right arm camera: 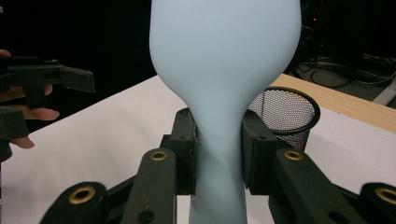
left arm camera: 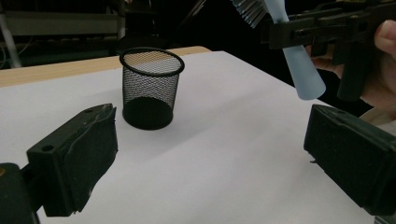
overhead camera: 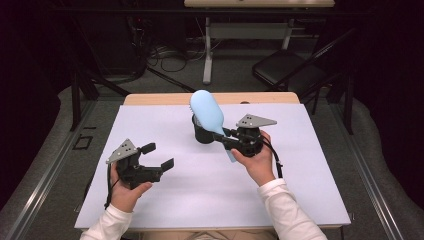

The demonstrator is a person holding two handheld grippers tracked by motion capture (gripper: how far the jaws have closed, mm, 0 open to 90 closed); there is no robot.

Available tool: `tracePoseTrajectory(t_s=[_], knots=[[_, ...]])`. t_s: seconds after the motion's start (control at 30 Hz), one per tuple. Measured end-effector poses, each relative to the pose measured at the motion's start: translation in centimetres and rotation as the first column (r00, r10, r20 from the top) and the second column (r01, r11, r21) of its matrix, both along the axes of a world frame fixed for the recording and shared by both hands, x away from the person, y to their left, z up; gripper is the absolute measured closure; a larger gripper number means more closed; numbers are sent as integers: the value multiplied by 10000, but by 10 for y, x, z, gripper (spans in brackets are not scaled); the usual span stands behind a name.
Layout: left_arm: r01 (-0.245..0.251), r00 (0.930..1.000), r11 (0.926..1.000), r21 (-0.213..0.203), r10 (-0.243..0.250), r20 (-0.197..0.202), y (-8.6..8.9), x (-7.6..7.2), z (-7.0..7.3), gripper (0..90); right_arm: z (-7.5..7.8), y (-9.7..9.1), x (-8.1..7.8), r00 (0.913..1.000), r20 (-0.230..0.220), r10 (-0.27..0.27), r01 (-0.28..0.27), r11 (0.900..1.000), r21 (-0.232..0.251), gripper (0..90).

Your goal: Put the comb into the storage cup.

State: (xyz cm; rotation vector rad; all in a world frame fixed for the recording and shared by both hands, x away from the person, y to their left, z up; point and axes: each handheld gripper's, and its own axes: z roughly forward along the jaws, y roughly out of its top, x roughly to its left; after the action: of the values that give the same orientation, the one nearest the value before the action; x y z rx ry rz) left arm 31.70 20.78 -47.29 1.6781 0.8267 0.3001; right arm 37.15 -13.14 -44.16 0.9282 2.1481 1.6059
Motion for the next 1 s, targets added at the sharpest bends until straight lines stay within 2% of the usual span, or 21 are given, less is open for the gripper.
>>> tracePoseTrajectory(t_s=[0.17,0.67,1.0], knots=[[76,9998,9997,-247,-81,-208,-2,4,6,28,0,0,0,10000,15,12,-12,10000,28,700],[407,9967,9987,-316,-428,-685,-9,19,17,28,1,1,-3,10000,86,36,-37,10000,63,700],[535,9936,9971,-533,-585,-963,-10,26,27,28,1,2,-3,9999,106,54,-55,10000,49,700]])
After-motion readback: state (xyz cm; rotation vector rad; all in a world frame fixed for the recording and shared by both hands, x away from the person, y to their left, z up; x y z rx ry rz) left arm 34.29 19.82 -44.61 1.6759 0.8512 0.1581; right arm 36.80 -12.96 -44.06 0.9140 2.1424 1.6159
